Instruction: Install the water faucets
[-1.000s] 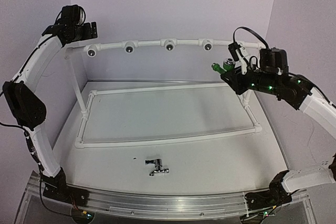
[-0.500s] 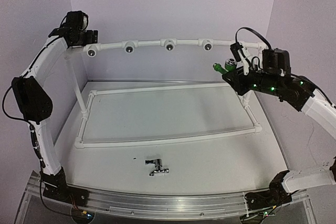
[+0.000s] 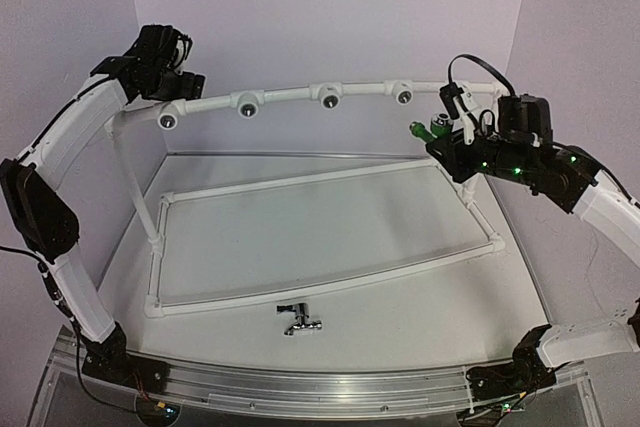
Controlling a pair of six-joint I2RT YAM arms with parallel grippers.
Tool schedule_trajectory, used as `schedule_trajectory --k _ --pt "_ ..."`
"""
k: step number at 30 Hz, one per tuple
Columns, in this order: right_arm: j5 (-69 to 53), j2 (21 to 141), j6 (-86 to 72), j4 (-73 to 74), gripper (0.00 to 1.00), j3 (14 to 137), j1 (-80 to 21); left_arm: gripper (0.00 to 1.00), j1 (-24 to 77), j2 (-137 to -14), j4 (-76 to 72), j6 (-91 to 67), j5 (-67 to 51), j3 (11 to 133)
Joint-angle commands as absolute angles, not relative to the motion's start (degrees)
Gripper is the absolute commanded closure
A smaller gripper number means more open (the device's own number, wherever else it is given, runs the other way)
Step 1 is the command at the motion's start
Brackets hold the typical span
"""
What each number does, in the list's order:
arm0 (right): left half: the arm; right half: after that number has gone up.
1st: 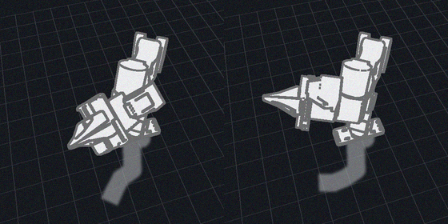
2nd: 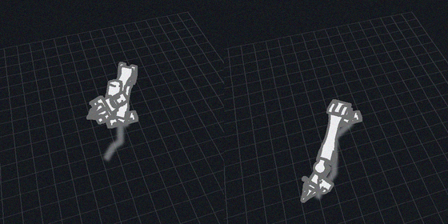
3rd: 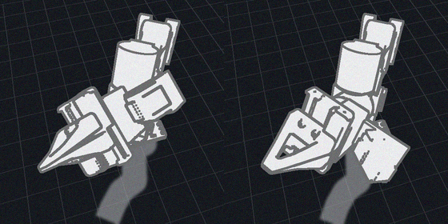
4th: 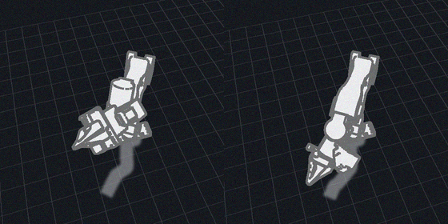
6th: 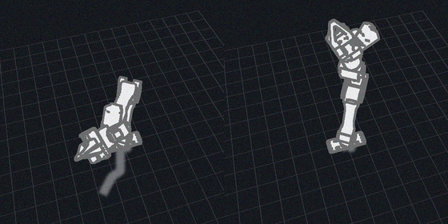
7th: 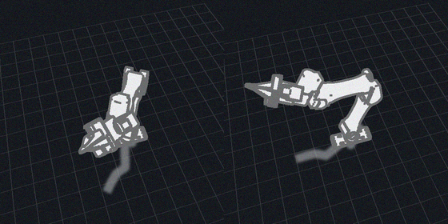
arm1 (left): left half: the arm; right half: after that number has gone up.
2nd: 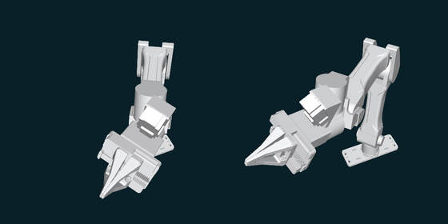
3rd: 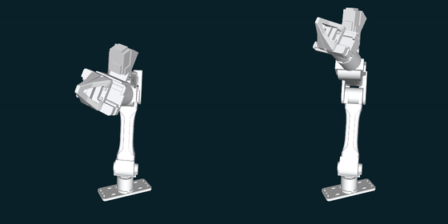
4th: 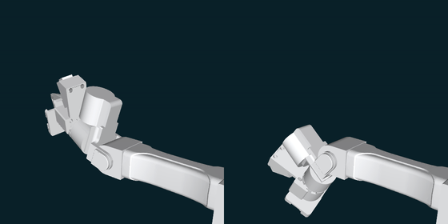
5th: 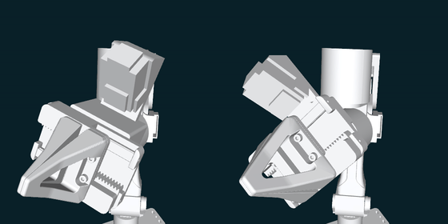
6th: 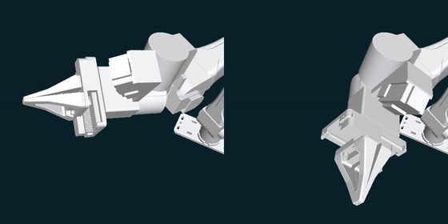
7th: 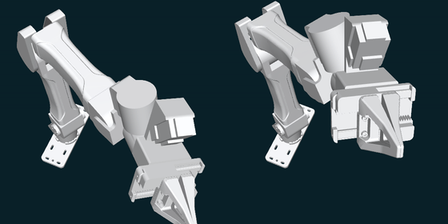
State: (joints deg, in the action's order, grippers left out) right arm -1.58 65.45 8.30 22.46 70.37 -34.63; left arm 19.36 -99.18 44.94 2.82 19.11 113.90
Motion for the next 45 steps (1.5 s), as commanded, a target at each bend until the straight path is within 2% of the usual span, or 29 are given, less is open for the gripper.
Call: schedule_trajectory --k 1,8,17,21,30,45 --pt "1.26 65.01 7.77 21.13 1.0 70.55 -34.18 0.15 24.44 -92.86 50.11 -1.12 15.65 111.58" --pt "-6.03 63.57 7.0 21.6 1.0 70.05 -34.09 0.2 31.69 -89.33 49.52 -3.12 11.75 107.39" --pt "-5.54 63.11 7.41 22.67 1.0 71.88 -33.65 0.14 32.43 -88.83 43.23 -3.78 6.94 110.14" --pt "-1.03 62.16 7.41 22.59 1.0 71.94 -32.63 0.1 32.52 -86.72 37.68 -3.72 4.15 106.89" --pt "-4.3 62.77 7.76 25.26 1.0 77.22 -31.56 0.01 32.86 -83.02 34.24 -3.55 0.22 102.56" --pt "-1.56 69.66 8.63 26.94 1.0 82.01 -31.6 0.0 33.83 -77.92 29.17 -6.45 -1.36 95.03"
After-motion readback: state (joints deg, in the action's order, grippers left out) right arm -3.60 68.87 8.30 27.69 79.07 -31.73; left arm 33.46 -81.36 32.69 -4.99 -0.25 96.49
